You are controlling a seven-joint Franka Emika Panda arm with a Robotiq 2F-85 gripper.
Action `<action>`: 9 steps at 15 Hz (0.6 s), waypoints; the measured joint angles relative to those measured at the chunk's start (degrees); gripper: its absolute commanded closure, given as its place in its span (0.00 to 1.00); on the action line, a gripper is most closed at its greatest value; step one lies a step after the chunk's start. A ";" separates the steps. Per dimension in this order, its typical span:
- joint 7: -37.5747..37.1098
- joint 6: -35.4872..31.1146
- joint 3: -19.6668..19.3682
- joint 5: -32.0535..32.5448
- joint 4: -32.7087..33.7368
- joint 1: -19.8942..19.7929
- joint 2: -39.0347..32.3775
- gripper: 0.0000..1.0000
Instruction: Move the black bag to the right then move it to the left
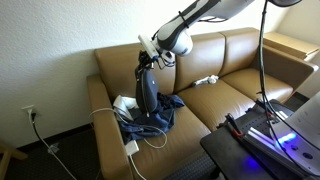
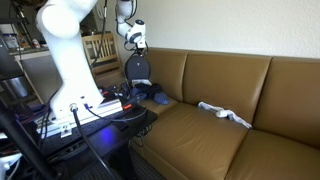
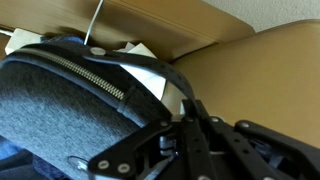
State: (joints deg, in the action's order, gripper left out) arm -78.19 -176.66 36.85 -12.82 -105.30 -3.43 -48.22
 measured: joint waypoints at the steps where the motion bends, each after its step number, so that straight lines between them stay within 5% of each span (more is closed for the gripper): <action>1: 1.92 -0.35 0.09 -1.47 0.09 0.13 0.12 0.99; 9: 11.75 -4.47 1.32 -9.43 2.41 0.40 0.23 0.99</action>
State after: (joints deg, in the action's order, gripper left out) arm -66.44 -181.13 38.16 -22.26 -102.90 -3.03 -47.99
